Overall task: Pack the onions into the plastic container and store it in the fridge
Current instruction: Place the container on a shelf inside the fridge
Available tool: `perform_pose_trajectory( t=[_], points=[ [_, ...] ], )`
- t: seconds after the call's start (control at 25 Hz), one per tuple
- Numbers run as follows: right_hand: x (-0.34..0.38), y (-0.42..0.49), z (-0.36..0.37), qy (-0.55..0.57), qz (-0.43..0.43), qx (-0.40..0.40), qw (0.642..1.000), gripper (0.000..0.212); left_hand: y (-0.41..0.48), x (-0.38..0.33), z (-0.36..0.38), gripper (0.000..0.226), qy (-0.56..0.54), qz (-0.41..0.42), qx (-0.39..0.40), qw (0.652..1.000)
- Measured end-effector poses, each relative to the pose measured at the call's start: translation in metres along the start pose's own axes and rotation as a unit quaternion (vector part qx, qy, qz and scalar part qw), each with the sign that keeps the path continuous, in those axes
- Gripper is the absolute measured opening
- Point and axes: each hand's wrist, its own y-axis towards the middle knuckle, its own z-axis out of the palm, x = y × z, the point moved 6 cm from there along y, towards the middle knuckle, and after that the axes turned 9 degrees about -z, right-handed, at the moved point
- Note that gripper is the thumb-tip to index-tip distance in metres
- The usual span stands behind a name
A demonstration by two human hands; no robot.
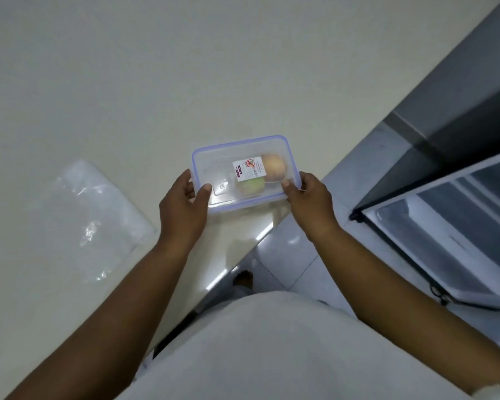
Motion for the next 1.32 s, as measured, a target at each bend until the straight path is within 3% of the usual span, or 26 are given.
perform_pose_trajectory(
  t=[0.28,0.44,0.64,0.76,1.08,1.32],
  points=[
    [-0.102,-0.073,-0.149,0.023,0.079,-0.139,0.987,0.011,-0.069,-0.044,0.16,0.031,0.034,0.054,0.176,0.982],
    [-0.179,-0.115,-0.246,0.019,0.136,-0.204,0.969,0.024,-0.141,-0.067,0.28,0.041,0.054,0.068,0.308,0.947],
    [-0.269,-0.154,-0.357,0.012,0.187,-0.296,0.937,0.014,-0.229,-0.098,0.413,0.063,0.087,0.089,0.429,0.895],
    [-0.321,-0.163,-0.405,0.017,0.207,-0.334,0.92,0.015,-0.259,-0.111,0.492,0.057,0.111,0.1,0.465,0.872],
    [-0.437,-0.124,-0.479,0.032,0.252,-0.403,0.879,0.029,-0.264,-0.126,0.662,0.072,0.166,0.11,0.507,0.839],
    [-0.51,-0.044,-0.516,0.01,0.253,-0.397,0.882,0.04,-0.218,-0.133,0.774,0.069,0.158,0.139,0.53,0.821]
  ],
)
